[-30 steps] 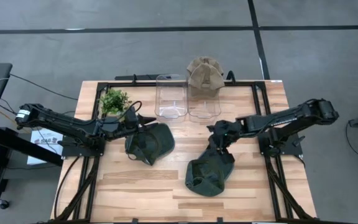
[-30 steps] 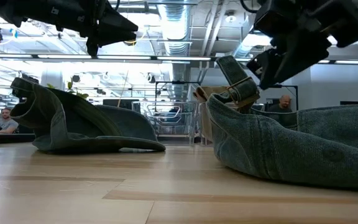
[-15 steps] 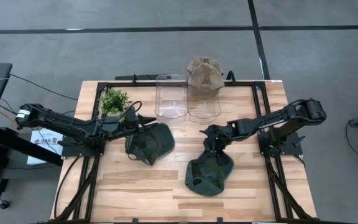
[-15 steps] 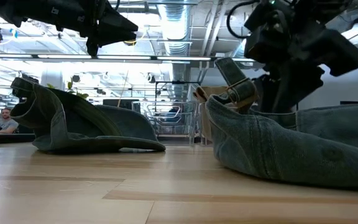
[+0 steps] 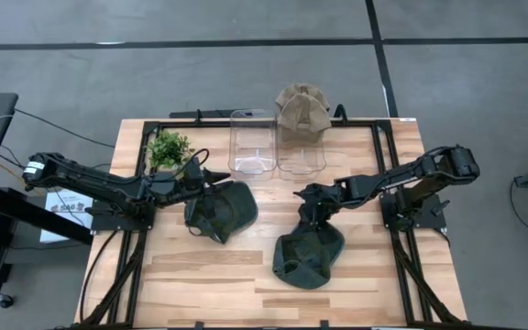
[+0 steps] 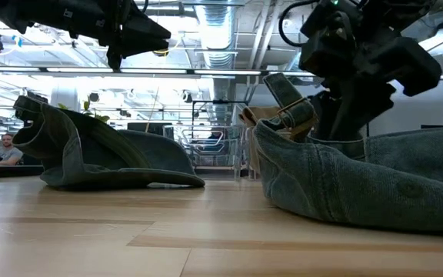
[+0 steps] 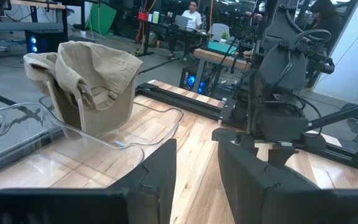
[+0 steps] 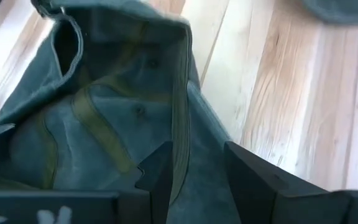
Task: Pick & Place hat
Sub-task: Put the right black cap into the left transparent bin
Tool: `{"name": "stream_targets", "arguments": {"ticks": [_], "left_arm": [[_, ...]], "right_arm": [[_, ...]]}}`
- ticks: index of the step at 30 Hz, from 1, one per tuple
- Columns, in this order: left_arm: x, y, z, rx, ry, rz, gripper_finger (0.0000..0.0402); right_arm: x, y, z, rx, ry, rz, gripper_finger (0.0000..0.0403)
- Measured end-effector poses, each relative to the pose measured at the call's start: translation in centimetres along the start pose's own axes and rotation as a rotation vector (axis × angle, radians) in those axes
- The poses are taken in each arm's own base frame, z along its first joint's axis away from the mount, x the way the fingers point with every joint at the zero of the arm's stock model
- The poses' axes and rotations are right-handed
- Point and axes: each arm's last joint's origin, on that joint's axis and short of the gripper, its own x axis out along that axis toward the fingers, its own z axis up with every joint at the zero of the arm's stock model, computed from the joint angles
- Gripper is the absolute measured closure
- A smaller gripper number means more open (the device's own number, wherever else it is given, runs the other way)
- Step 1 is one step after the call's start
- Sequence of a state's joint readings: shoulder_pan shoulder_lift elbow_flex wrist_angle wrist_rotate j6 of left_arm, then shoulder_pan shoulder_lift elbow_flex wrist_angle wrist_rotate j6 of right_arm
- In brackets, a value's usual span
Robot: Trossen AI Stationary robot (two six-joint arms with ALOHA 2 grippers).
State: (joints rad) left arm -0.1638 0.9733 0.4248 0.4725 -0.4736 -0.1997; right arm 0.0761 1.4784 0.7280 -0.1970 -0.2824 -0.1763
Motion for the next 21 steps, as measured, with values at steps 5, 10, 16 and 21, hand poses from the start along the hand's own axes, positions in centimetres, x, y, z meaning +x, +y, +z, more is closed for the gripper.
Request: {"name": "stream_targets", "arguments": {"ticks": [5,10,16,21], "left_arm": [[0.0,0.0,0.0,0.0,0.0,0.0,0.0286],[0.0,0.0,0.0,0.0,0.0,0.0,0.0286],[0.0,0.0,0.0,0.0,0.0,0.0,0.0286],[0.0,-0.01,0.0,0.0,0.0,-0.001,0.0286]], "right_arm": [[0.0,-0.09,0.1,-0.019,-0.006,-0.027,0.0273],[-0.02,-0.33,0.05,-0.021,0.01,-0.107,0.0275],[-0.02,-0.38,0.0,-0.019,0.017,-0.128,0.0274],[-0.01,-0.29,-0.2,-0.013,0.038,-0.122,0.0274]]}}
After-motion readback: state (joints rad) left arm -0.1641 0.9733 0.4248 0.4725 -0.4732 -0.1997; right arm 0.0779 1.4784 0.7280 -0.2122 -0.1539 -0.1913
